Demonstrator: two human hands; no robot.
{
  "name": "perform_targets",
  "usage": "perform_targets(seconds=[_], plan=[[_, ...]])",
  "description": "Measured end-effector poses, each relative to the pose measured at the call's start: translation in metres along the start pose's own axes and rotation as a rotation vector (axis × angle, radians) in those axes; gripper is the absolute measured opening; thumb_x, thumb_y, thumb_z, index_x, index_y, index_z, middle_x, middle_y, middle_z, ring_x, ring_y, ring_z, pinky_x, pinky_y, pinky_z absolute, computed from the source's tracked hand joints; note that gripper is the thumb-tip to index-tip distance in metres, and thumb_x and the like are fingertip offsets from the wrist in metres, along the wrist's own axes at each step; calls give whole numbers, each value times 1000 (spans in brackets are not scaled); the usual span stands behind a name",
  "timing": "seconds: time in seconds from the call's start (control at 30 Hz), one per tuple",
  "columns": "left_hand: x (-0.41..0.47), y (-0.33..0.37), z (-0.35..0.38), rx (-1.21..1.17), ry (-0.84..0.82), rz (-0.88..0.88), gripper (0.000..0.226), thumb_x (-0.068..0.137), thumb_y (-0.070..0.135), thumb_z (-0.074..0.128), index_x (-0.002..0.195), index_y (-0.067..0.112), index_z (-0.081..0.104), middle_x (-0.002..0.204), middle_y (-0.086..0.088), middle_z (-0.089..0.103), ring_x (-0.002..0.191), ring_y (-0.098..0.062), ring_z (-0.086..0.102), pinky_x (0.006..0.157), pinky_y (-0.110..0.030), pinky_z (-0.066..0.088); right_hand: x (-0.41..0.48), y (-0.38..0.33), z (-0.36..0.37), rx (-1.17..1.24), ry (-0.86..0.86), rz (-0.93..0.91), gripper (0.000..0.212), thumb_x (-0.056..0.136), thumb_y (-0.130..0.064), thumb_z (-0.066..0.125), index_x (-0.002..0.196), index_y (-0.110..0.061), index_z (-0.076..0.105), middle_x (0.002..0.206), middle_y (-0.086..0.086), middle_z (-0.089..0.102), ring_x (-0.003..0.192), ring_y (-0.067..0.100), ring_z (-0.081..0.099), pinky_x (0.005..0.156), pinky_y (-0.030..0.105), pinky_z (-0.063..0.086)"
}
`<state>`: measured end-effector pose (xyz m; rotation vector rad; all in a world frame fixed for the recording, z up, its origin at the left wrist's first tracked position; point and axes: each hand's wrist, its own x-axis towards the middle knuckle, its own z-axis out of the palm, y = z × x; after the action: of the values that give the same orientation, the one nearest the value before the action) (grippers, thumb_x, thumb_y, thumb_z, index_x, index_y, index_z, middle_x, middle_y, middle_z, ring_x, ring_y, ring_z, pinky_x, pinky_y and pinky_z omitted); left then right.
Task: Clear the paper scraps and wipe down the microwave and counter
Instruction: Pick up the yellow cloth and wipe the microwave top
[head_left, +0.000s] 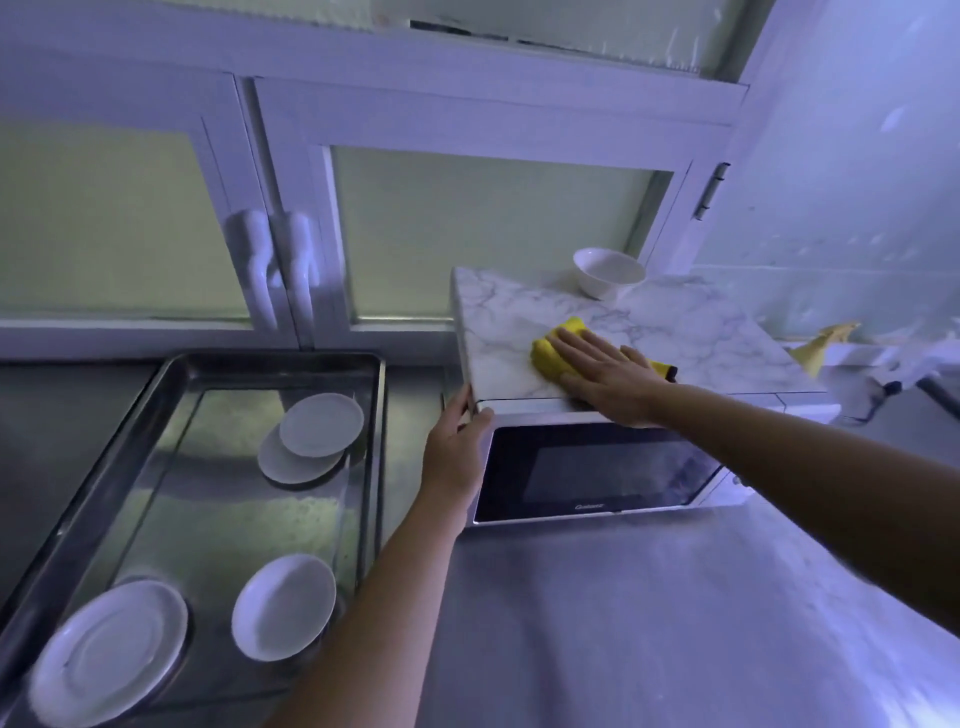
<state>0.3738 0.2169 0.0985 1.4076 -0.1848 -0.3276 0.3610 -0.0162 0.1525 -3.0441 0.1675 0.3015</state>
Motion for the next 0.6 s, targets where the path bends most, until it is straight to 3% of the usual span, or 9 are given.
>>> perform_targets(seconds=[0.13, 0.27, 0.33, 0.4, 0.5, 0.6], plan=[[0, 5, -3, -14, -11, -73, 41, 95, 18, 55, 131, 34, 61, 118, 19, 69, 106, 5, 59, 86, -30, 45, 8, 25, -14, 110, 11, 333, 62, 101, -63, 15, 157, -44, -2, 165, -20, -11, 154, 10, -9, 121, 57, 2], [0, 6, -3, -66, -6, -113, 40, 94, 17, 57, 130, 33, 62, 116, 21, 69, 104, 8, 59, 90, -35, 41, 27, -30, -3, 117, 51, 571, 60, 102, -50, 17, 157, -40, -4, 166, -12, -14, 154, 23, -12, 116, 67, -1], [1, 4, -2, -103, -2, -109, 39, 93, 15, 59, 127, 31, 65, 113, 20, 70, 98, 12, 62, 86, -32, 41, 32, -72, 7, 109, 78, 435, 61, 101, -53, 14, 157, -40, -5, 166, -11, -15, 153, 24, -15, 116, 66, -4], [3, 2, -2, -123, 8, -111, 34, 91, 15, 63, 119, 33, 69, 107, 20, 72, 93, 12, 63, 86, -33, 44, 30, -106, 15, 52, 108, 187, 59, 100, -53, 15, 156, -43, -1, 167, -13, -12, 154, 23, -14, 115, 65, -4], [5, -3, -4, -79, 57, -110, 20, 86, 24, 63, 97, 38, 72, 96, 14, 72, 94, -2, 64, 95, -47, 49, 21, -122, 22, -13, 140, -128, 50, 102, -51, 20, 152, -52, 16, 167, -17, 1, 154, 17, -8, 117, 63, 0], [6, -4, -3, -20, 74, -104, 12, 81, 34, 67, 92, 35, 71, 95, 8, 71, 100, -12, 62, 100, -57, 47, 14, -100, 18, 28, 142, -282, 47, 104, -52, 23, 151, -55, 19, 166, -21, 6, 154, 11, -5, 118, 54, 2]])
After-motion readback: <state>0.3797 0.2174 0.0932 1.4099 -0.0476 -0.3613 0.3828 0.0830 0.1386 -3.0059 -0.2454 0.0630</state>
